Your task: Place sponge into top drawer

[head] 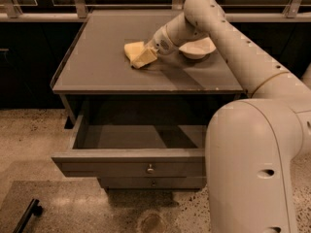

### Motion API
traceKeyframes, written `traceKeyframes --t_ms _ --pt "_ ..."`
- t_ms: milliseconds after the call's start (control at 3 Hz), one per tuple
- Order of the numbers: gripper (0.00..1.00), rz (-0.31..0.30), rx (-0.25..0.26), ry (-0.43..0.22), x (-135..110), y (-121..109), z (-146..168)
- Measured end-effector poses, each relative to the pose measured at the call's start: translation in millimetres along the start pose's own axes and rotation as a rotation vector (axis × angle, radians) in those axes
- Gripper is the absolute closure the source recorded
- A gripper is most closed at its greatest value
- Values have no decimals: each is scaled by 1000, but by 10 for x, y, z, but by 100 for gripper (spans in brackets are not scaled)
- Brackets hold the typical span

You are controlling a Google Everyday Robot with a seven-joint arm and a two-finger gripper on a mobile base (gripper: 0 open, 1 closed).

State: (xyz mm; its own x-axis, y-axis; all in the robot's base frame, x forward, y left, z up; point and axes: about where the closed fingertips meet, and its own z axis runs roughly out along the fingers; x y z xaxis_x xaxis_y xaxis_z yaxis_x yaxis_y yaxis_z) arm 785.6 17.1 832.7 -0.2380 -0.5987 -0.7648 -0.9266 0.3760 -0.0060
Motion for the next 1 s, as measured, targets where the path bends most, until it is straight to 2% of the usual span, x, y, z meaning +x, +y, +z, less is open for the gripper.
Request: traceKeyframes --t_ms 333,667,1000 --pt "97 0 0 0 0 1 0" --pt "100 35 -88 -11 113 202 -126" --pt "100 53 -124 -43 200 492 -577"
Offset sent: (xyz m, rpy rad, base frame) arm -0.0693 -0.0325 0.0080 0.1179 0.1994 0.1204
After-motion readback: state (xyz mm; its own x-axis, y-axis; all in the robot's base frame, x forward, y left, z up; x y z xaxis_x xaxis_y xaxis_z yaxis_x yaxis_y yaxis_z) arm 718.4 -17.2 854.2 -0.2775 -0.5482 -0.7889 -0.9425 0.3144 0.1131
